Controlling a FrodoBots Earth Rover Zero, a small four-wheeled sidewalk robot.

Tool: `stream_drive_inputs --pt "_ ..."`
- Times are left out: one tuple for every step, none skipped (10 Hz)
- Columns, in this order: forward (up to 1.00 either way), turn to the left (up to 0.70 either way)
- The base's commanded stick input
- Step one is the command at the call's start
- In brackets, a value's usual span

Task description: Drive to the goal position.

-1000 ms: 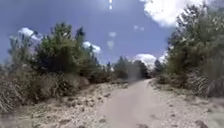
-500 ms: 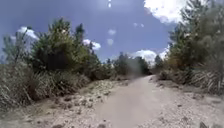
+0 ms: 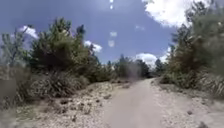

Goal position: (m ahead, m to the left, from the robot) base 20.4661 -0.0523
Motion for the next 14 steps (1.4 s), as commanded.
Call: stream_drive_inputs --pt "0.45 0.0" --pt "0.45 0.0" --pt "0.45 0.0" --pt "0.45 0.0" --pt "0.45 0.0" --pt "0.45 0.0" --pt "0.45 0.0" --pt "0.45 0.0" --pt "0.45 0.0" --pt "0.45 0.0" --pt "0.45 0.0" --pt "0.45 0.0" --pt "0.45 0.0" --pt "0.45 0.0"
